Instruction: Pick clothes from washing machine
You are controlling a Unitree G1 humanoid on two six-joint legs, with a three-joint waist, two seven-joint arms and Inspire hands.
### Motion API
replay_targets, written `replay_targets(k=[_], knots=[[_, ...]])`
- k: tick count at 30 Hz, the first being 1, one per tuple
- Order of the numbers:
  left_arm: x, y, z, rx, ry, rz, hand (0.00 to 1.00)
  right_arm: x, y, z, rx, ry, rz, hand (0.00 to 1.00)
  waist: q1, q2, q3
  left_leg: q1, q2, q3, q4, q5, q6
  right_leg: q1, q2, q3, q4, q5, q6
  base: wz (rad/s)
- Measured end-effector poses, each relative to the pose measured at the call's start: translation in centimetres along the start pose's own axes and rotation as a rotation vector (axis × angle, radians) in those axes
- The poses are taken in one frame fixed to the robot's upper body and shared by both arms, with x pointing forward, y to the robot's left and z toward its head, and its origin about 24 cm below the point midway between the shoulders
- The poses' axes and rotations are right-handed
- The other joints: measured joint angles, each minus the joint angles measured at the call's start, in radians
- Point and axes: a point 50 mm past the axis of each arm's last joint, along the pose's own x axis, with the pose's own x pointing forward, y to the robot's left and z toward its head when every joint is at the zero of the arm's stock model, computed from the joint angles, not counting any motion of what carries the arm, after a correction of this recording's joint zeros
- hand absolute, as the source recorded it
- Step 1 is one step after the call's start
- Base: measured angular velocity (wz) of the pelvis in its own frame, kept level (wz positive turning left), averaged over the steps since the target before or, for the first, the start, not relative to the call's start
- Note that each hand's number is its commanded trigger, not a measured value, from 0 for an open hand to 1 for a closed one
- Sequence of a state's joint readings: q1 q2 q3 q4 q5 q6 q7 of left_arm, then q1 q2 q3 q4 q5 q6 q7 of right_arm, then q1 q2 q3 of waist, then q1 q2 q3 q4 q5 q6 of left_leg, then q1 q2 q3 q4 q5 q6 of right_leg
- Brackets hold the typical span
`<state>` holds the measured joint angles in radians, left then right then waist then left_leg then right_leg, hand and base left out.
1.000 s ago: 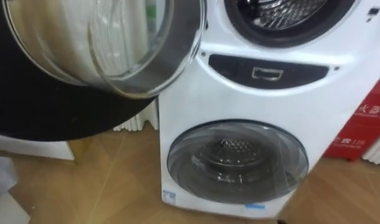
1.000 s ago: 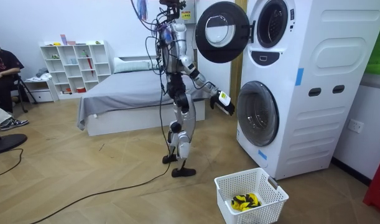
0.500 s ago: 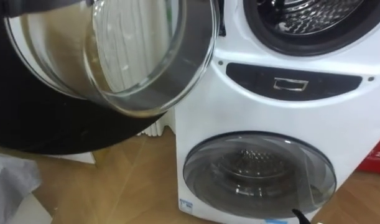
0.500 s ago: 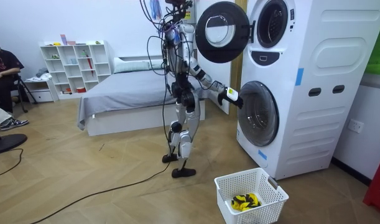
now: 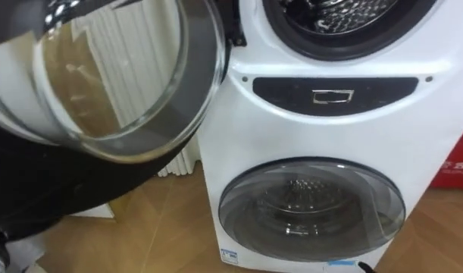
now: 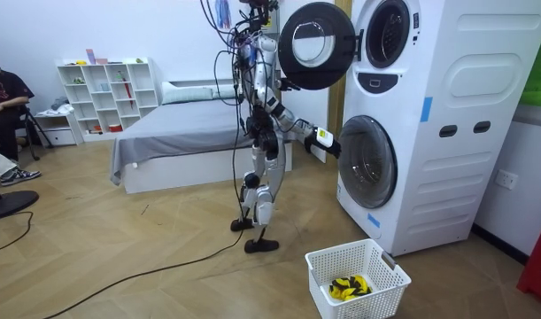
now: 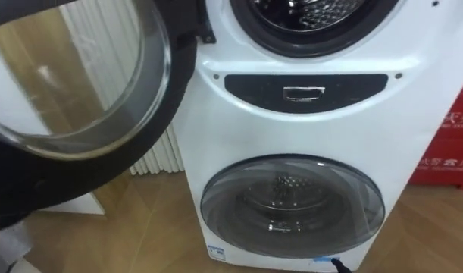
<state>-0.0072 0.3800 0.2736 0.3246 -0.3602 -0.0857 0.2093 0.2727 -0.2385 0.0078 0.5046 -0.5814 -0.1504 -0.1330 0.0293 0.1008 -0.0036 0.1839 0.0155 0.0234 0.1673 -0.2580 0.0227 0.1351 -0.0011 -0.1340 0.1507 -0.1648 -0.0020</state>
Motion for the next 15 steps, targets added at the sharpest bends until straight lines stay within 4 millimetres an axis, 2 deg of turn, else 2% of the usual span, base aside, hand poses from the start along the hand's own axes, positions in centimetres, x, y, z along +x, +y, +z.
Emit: replay_targets(k=[5,6,7,8,9,10,11,12,14,15], knots=[[0.3,-1.0,2.2,-0.026,-0.089,-0.038,0.00,-0.1,0.3,0.1,-0.001,-0.008,0.033,0.00,0.000,-0.002,0.0001,0.005,0.001,0.009,0.004,0.000,0.000,-0.002,0.001,0.030,0.002,0.000,0.000,-0.15],[0.3,-1.0,2.4,-0.024,-0.093,-0.041,0.00,-0.1,0.4,0.1,0.002,-0.007,0.039,0.00,-0.001,-0.010,0.0066,-0.003,-0.006,0.024,0.036,0.000,-0.001,0.008,-0.014,0.049,-0.003,0.001,-0.001,0.16],[0.4,-1.4,2.4,-0.021,-0.093,-0.056,0.00,-0.1,0.7,0.0,0.015,0.004,0.047,0.00,-0.007,-0.041,0.0224,-0.072,-0.023,0.057,0.151,-0.018,-0.013,0.031,-0.052,0.117,-0.020,0.001,-0.001,0.35],[0.3,-2.0,2.5,-0.019,-0.094,-0.078,0.00,-0.2,0.8,-0.3,0.025,0.015,0.050,0.00,-0.012,-0.048,0.0215,-0.113,-0.033,0.054,0.144,-0.019,-0.018,0.028,-0.063,0.151,-0.020,0.001,-0.001,0.80],[0.5,-3.7,3.0,-0.015,-0.116,-0.149,0.00,-0.2,0.7,-1.0,0.039,0.050,0.047,0.00,-0.019,-0.043,0.0195,-0.183,-0.028,0.066,0.058,0.033,0.029,0.003,-0.070,0.156,-0.001,-0.010,0.018,0.54],[0.3,-4.7,3.1,-0.009,-0.122,-0.187,0.00,-0.1,1.0,-1.5,0.033,0.087,0.072,0.00,0.001,-0.049,0.0087,-0.181,-0.032,0.115,0.063,0.055,0.029,-0.021,-0.082,0.148,0.023,-0.026,0.048,0.38],[0.1,-5.0,3.2,0.000,-0.127,-0.201,0.00,-0.1,1.2,-1.5,0.030,0.091,0.088,0.00,0.006,-0.049,0.0088,-0.181,-0.032,0.126,0.069,0.055,0.029,-0.023,-0.085,0.133,0.024,-0.029,0.052,-0.13],[0.0,-5.3,3.3,0.030,-0.140,-0.214,0.00,0.0,1.5,-1.2,0.023,0.083,0.111,0.00,0.011,-0.043,0.0086,-0.177,-0.032,0.121,0.073,0.056,0.030,-0.024,-0.080,0.111,0.020,-0.029,0.052,-0.25],[0.1,-5.2,3.2,0.085,-0.131,-0.214,0.00,0.1,1.5,-0.9,0.020,0.071,0.128,0.00,0.025,-0.036,0.0128,-0.170,-0.032,0.030,0.069,0.055,0.030,-0.074,-0.052,0.105,0.003,-0.022,0.041,-0.33],[0.1,-5.2,2.9,0.108,-0.116,-0.216,0.00,0.4,1.3,-0.7,0.009,0.068,0.131,0.00,0.022,-0.031,0.0144,-0.165,-0.029,-0.026,0.069,0.054,0.027,-0.123,-0.033,0.104,-0.012,0.029,0.024,0.22]])
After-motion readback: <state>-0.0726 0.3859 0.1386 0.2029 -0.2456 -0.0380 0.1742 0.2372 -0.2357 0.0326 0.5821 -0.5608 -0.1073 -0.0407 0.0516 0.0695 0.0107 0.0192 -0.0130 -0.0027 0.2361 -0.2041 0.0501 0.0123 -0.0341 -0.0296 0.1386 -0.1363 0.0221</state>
